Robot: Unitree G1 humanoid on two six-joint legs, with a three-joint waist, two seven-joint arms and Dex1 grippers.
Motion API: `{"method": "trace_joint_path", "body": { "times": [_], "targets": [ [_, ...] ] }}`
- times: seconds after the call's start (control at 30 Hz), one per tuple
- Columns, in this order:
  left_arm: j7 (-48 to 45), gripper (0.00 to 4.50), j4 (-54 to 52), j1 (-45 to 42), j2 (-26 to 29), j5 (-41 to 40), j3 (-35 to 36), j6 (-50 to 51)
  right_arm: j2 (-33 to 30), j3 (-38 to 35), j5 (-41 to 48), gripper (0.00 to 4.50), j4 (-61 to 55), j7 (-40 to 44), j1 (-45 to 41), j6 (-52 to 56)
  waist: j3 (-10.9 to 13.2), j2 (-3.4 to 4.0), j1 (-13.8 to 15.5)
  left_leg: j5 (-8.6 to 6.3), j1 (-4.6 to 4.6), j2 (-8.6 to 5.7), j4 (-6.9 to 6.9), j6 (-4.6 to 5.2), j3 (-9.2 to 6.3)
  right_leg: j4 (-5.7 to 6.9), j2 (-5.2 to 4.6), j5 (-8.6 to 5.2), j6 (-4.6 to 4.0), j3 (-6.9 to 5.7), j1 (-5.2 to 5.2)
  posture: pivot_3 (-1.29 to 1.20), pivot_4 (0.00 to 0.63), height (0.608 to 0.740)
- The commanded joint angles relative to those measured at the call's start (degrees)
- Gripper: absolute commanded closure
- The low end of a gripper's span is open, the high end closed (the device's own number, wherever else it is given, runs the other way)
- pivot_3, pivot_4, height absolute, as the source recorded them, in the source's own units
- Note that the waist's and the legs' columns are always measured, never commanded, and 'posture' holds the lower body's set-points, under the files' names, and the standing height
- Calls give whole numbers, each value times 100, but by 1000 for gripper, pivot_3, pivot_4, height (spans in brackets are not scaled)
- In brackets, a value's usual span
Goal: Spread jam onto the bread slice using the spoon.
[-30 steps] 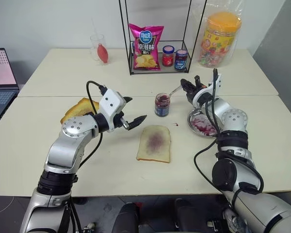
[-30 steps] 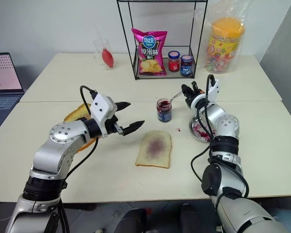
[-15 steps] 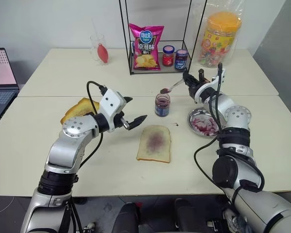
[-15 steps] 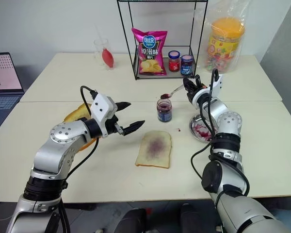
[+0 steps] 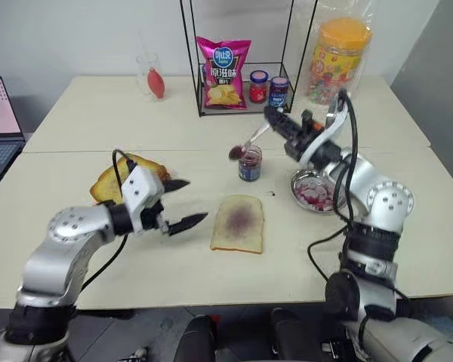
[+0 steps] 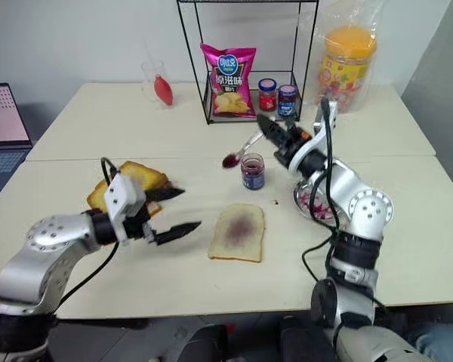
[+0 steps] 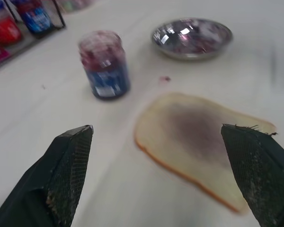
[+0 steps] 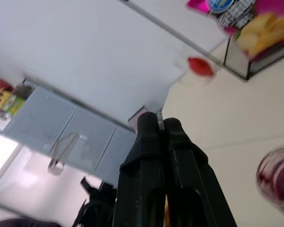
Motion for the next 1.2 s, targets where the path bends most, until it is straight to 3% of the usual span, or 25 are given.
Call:
{"method": "trace_joint_path", "body": {
  "times": [0.03,0.3,0.73,0.97,1.2],
  "targets": [
    [-319,0,-460,591,238,-159,378,-304,43,784,-22,4444,-877,168,420,50,2,4,-5,0,2,1,0,0,2,-2,0,-2,-2,3,0,0,150,740],
    [-238,0,-527,1273,210,38,419,-650,-600,2196,-1788,4444,-849,1474,1187,-919,-2,-3,24,2,9,2,14,0,12,-5,0,-18,9,13,7,0,150,740],
    [-63,0,-700,857,96,51,-196,-609,-1019,2663,-3529,4444,37,2398,1357,-2136,-3,-6,43,1,7,2,9,-1,15,-6,3,-10,19,12,3,0,150,740],
    [-30,0,-636,683,68,86,-383,-645,-1301,2693,-4016,4444,-319,2531,1327,-2399,-4,-6,61,2,9,0,15,0,16,-5,2,-8,28,15,6,0,150,740],
    [20,0,-447,643,34,147,-349,-774,-1184,2279,-3505,4444,-1096,2277,1212,-1835,-4,-7,51,2,8,1,13,0,15,-5,2,-8,28,14,5,0,150,740]
  ]
}}
